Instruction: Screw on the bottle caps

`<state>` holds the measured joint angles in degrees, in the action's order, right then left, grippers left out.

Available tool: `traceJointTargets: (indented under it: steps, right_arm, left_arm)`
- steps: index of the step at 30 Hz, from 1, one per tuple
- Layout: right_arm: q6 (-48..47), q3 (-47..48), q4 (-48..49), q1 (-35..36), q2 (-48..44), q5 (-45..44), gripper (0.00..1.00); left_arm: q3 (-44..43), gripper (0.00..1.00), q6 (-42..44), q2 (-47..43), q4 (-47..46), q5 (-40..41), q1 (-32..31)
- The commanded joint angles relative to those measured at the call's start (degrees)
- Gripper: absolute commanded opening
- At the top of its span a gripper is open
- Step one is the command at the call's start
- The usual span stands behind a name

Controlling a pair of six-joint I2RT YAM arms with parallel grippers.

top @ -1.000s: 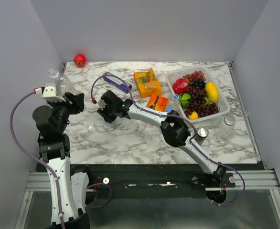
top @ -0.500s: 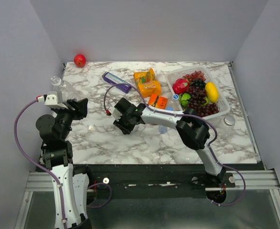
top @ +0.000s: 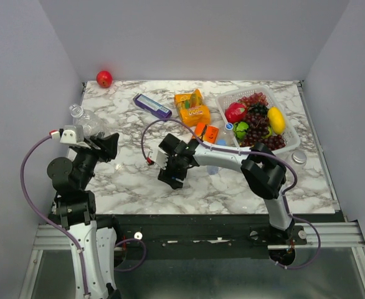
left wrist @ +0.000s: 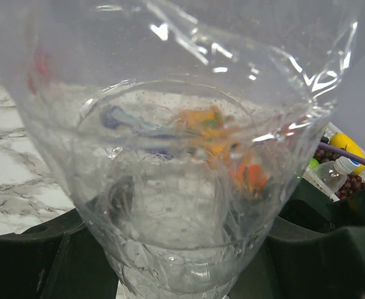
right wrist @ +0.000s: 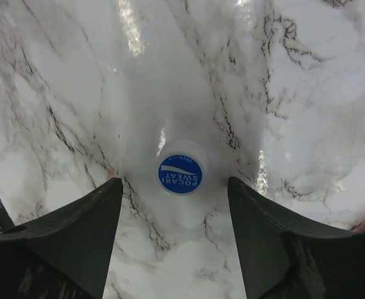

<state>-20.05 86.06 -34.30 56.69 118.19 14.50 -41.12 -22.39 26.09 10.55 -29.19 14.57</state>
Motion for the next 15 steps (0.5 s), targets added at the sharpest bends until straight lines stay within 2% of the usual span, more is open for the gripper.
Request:
traceJointTargets:
  steps: [1,3,6,15]
  right_arm:
    - [-17.5,-2.0,-5.2,0.0,-2.8,1.4,0.77]
    - [-24.4,-4.4,-4.6,-0.3,-3.5,2.0,0.77]
    - [-29.1,-6.2,-3.1,-0.5,-4.3,1.9,0.76]
    - [-29.6,-2.0,-0.9,-1.5,-1.7,8.0,0.71]
  left_arm:
    - [1.7,0.21,-1.4,-0.9,0.9,-4.3,0.4]
    - [2.0,0.22,-2.0,-1.1,0.9,-4.6,0.4]
    - [2.5,0.22,-2.6,-1.2,0.4,-5.1,0.4]
    - [3.2,0.23,-2.3,-1.1,0.1,-5.0,0.4]
